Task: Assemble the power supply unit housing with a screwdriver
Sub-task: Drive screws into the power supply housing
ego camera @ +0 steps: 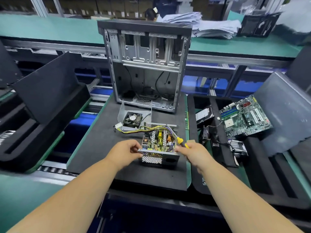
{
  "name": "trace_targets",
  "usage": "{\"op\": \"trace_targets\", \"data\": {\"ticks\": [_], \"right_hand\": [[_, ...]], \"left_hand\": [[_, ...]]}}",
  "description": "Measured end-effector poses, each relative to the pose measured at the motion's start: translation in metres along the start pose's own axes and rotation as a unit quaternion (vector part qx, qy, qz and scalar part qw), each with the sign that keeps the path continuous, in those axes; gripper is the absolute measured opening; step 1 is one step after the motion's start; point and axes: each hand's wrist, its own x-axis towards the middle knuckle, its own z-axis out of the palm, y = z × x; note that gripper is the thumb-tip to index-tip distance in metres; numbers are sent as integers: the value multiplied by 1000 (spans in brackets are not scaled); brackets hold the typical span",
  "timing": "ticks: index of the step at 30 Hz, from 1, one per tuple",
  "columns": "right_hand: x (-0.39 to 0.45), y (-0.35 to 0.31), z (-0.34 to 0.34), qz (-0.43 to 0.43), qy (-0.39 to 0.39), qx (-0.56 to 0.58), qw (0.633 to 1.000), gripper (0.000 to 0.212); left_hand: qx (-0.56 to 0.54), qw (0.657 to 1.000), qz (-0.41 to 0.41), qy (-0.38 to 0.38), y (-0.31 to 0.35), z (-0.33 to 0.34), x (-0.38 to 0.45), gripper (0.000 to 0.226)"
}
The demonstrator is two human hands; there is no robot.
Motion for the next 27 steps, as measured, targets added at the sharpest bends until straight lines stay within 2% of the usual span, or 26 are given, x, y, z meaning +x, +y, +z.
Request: {"op": "trace_targets", "data": {"ticks": [2, 5, 7, 10, 16, 19, 22, 27], "right_hand": [[0, -6, -1, 2, 22, 10, 1000, 33], [4, -17, 0, 4, 34, 38, 999, 43], [5, -28, 3, 5, 35, 48, 998, 38], [8, -44, 10, -3, 35, 57, 998, 29], [16, -72, 24, -12, 49, 87, 995, 38], [23, -78, 29, -14, 69, 54, 996, 39], [30, -82, 28, 4, 92, 28, 995, 43], [37, -77, 18, -25, 121, 21, 992, 34]], "left_hand": [[-18, 999, 36, 3, 1, -7, 2, 22], [-71, 994, 62, 63, 6, -20, 11, 17], [-98, 989, 50, 97, 10, -27, 22, 15], [-82, 989, 20, 120, 11, -37, 41, 14], [-11, 988, -6, 153, 9, -53, 85, 29], [12, 985, -7, 172, 13, -56, 112, 39], [80, 986, -28, 142, 20, -53, 143, 48], [276, 955, -105, 7, 26, -32, 182, 51]]}}
